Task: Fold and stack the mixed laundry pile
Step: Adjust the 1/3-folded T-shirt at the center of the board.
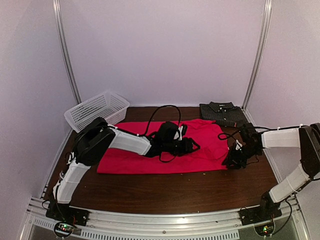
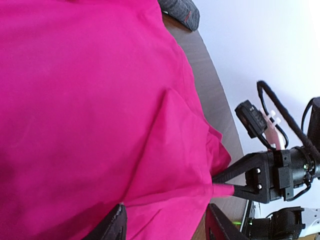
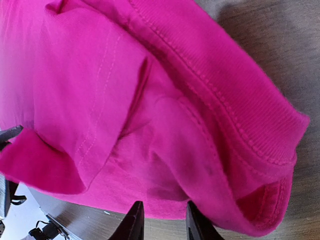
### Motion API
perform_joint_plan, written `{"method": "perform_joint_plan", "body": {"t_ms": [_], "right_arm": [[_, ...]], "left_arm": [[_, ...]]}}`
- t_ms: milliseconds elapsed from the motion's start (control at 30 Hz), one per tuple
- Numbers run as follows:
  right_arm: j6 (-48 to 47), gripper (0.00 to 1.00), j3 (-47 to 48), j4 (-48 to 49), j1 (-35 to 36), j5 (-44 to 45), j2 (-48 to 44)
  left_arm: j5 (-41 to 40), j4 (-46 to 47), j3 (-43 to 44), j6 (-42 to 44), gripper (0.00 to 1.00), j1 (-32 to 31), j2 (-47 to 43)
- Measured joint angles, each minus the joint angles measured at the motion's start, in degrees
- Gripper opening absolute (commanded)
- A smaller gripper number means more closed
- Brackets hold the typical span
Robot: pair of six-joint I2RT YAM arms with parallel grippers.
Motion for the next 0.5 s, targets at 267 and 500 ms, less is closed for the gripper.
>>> {"method": "perform_joint_plan", "body": {"t_ms": [267, 500], "right_arm": [[0.0, 0.31, 0.0, 0.0, -0.1, 0.0, -0.2], [-1.2, 0.3, 0.4, -2.5, -0.2, 0.0, -2.4]], "left_arm": [[-0.9, 0.9, -1.0, -0.5, 0.49, 3.6, 0.0], [2.1, -7.3, 1.2, 17.2, 0.6, 4.9, -1.4]]}}
